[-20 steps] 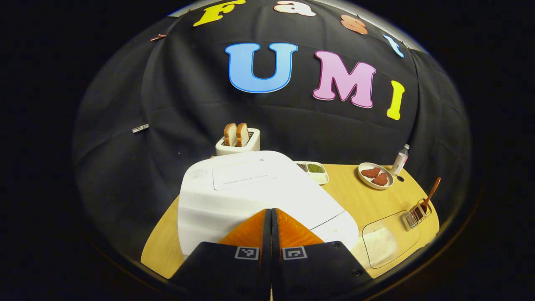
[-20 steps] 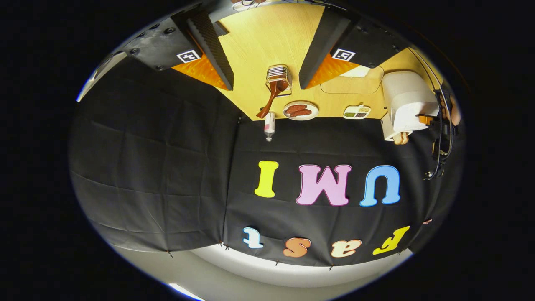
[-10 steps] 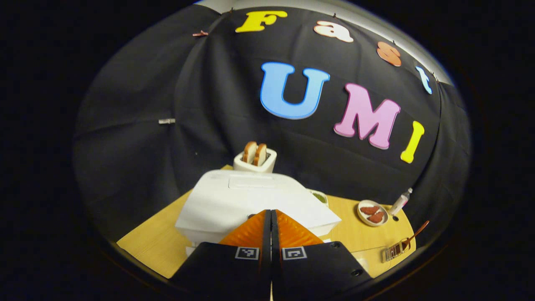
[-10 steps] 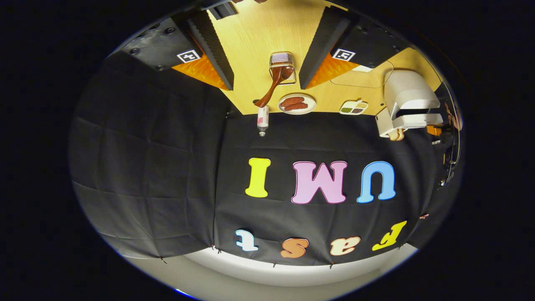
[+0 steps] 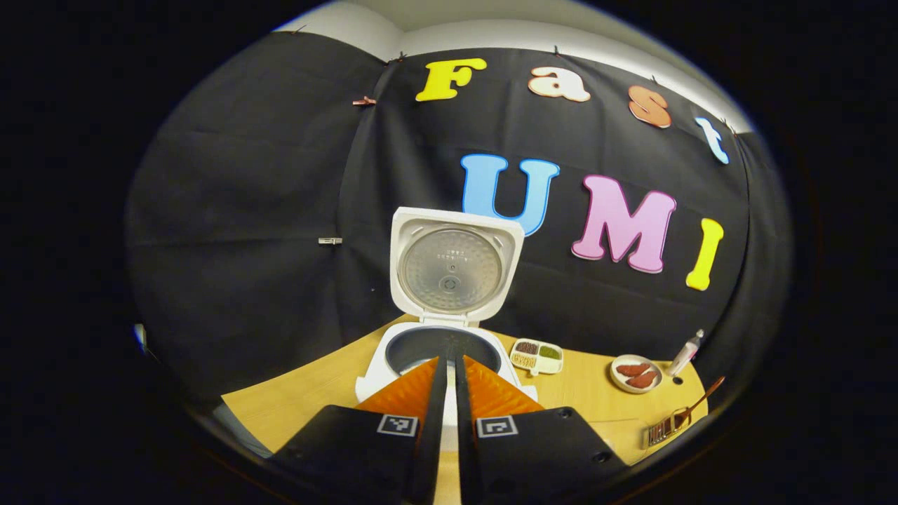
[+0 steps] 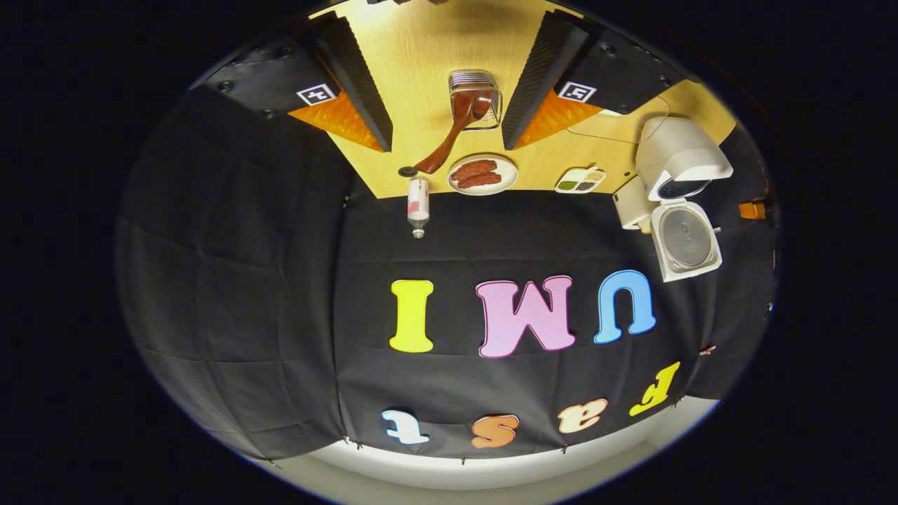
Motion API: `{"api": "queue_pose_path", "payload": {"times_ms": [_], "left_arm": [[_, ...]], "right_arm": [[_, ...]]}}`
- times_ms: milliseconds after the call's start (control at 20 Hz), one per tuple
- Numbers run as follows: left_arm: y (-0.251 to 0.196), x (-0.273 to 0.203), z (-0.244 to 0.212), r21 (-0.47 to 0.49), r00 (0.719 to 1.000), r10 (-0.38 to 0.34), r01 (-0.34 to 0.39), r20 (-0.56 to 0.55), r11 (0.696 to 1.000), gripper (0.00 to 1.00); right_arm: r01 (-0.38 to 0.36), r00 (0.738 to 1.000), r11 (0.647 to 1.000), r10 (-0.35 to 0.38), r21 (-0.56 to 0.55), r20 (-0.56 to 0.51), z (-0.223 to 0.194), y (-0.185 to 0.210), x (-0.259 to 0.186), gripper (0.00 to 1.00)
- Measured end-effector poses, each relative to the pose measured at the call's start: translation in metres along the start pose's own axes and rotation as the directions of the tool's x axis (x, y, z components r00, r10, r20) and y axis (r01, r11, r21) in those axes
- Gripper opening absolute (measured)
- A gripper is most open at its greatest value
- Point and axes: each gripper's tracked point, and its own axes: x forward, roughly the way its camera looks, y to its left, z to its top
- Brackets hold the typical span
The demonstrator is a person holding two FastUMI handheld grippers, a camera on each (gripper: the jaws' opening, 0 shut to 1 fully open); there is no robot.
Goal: Close the left gripper, press the button to open the rice cooker; take a wooden spoon from the chopstick holder with the right hand, scoop a spoonful of rice and pour it into the rice cooker, then put the wooden spoon back into the chopstick holder.
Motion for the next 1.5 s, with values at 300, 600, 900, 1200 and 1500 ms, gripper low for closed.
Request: {"api": "queue_pose_path", "payload": {"times_ms": [300,600,900,1200,1500], "left_arm": [[-0.034,-0.045,-0.043,0.068,0.996,0.057,-0.053,-0.066,0.996,0.96],[-0.065,-0.076,-0.085,0.096,0.986,0.07,-0.056,-0.152,0.994,0.98],[-0.074,-0.105,-0.11,0.12,0.972,0.077,-0.051,-0.223,0.992,0.98],[-0.059,-0.121,-0.118,0.128,0.964,0.119,-0.091,-0.237,0.988,0.97],[-0.062,-0.124,-0.129,0.101,0.96,0.099,-0.075,-0.263,0.992,0.97]], "right_arm": [[-0.045,0.995,0.997,0.05,0.058,-0.088,-0.026,-0.018,0.054,0.98],[-0.111,0.973,0.979,0.142,0.169,-0.183,-0.058,-0.009,0.106,0.99],[-0.095,0.949,0.953,0.173,0.287,-0.262,-0.09,0.008,0.163,0.99],[-0.052,0.93,0.919,0.188,0.392,-0.317,-0.109,0.013,0.19,0.79],[-0.021,0.916,0.914,0.18,0.405,-0.358,-0.112,0.017,0.188,0.22]]}}
